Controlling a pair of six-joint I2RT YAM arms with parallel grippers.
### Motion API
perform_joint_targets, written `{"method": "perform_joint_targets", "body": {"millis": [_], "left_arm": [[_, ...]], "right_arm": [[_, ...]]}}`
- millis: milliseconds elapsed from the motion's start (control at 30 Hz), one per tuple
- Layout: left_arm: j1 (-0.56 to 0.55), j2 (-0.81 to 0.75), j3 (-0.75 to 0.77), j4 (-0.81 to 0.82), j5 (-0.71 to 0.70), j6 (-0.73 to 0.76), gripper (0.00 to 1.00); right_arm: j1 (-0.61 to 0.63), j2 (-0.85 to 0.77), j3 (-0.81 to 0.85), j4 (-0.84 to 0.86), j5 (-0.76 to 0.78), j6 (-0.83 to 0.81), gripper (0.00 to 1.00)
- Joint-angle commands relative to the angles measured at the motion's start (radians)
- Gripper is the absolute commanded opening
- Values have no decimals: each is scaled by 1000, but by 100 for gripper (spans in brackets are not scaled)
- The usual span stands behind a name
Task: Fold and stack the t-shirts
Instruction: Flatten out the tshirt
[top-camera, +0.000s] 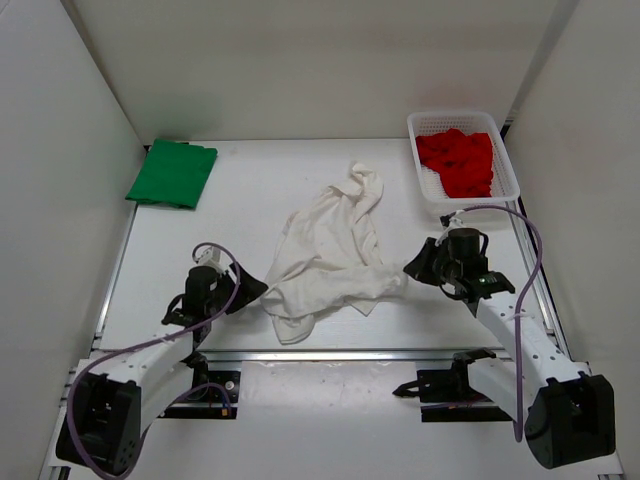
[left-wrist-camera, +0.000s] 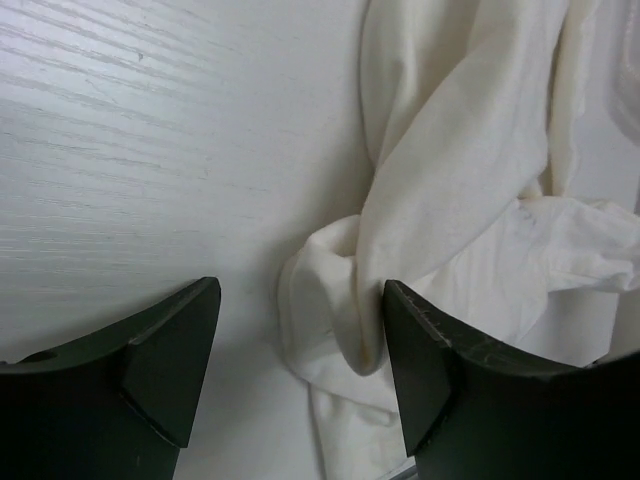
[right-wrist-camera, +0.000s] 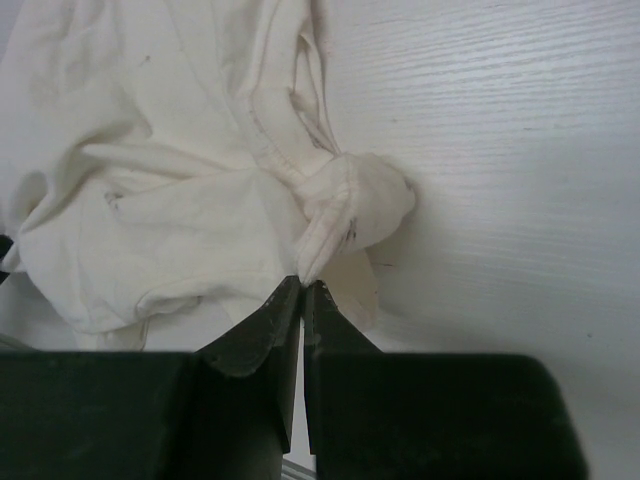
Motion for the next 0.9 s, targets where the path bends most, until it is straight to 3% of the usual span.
{"method": "perform_joint_targets", "body": {"millis": [0, 100, 133, 167, 200, 267, 333, 467, 700, 800, 867], "left_arm": [[-1, -40, -44, 76, 31, -48, 77], [-61, 58, 19, 125, 39, -45, 77], [-70, 102, 45, 150, 40, -51, 71], [-85, 144, 71, 165, 46, -57, 49], [-92, 175, 83, 179, 53, -63, 40], [-90, 202, 164, 182, 72, -66, 12], [-81, 204, 266, 94, 71, -33, 0], [-76, 152, 599, -142, 22, 44, 0], [174, 155, 1083, -368, 174, 62, 0], [195, 138, 1203, -502, 153, 117, 1], [169, 115, 1206, -559, 102, 150, 4]], "right_arm": [[36, 10, -2, 61, -11, 10, 0], [53, 10, -7, 71, -10, 16, 0], [58, 19, -2, 76, -7, 26, 1], [56, 15, 4, 71, -8, 27, 0], [70, 10, 5, 73, -7, 30, 0], [93, 24, 42, 65, 19, 27, 0], [119, 35, 88, 48, 33, 25, 0], [139, 70, 314, 2, 45, -6, 0], [90, 183, 894, -102, -72, -26, 0], [114, 179, 985, -134, -73, -26, 0], [113, 150, 940, -139, -61, -30, 0]]}}
